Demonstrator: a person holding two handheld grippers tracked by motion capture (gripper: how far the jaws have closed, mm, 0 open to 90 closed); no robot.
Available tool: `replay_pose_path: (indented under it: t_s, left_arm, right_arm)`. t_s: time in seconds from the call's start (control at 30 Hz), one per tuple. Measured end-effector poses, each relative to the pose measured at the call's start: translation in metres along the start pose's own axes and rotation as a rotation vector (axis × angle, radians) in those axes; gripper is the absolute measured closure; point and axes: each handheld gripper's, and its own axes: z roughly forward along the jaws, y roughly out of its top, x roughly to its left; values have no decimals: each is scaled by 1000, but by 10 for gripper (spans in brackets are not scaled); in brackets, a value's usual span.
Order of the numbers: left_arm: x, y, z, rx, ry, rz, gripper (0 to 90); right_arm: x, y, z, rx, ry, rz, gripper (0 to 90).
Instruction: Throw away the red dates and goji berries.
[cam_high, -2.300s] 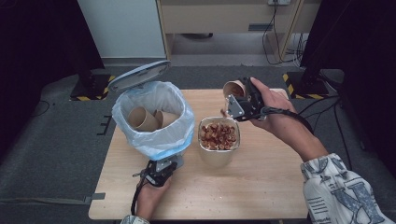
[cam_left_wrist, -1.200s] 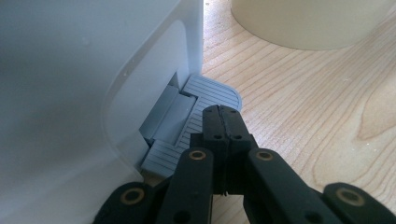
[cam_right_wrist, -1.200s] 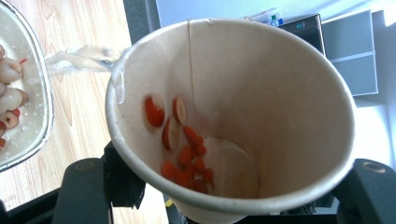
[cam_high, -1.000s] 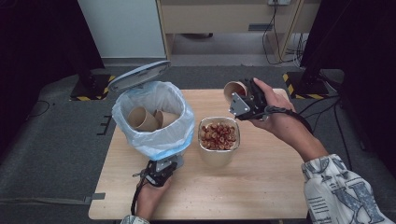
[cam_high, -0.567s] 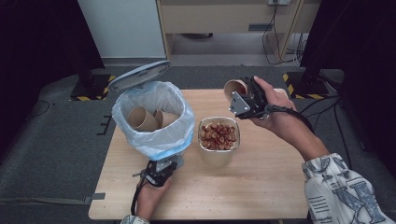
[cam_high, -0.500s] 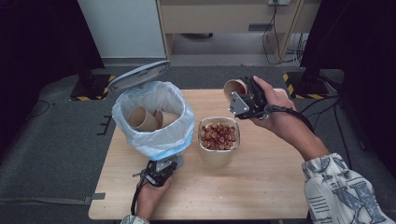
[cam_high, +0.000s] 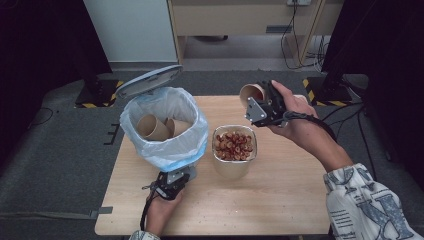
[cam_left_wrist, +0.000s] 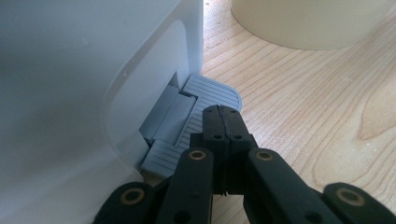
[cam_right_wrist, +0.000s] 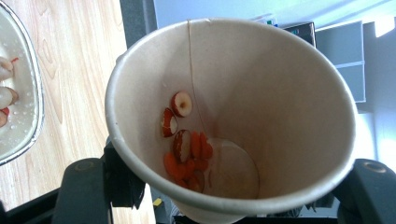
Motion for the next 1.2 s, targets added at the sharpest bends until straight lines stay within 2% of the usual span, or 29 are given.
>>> replay_pose_path:
  t_s: [0.1,0.17,0.3,0.37,0.43,0.6,0.9,1.2]
  left_arm:
    - [0,0,0,-1,-1,0,897]
    - [0,0,0,-1,0,0,897]
    - [0,0,0,-1,-2,0,897]
    - [0,0,0,0,-3,1,897]
    - [0,0,0,0,-3,1,897]
    - [0,0,0,0,-3,0,897]
    - [0,0,0,-1,-3,1,897]
    - [0,0,0,-1,-3,0,897]
  right_arm:
    - [0,4,-2,-1,-7,-24,313]
    - [1,8,-2,12,-31,-80,314]
    - [7,12,0,76,-81,-241,315]
    - [11,13,1,98,-96,-305,315]
    - [14,14,1,103,-107,-331,315]
    - [15,15,2,103,-115,-343,315]
    - [14,11,1,95,-107,-306,313]
    - [17,11,2,98,-100,-311,313]
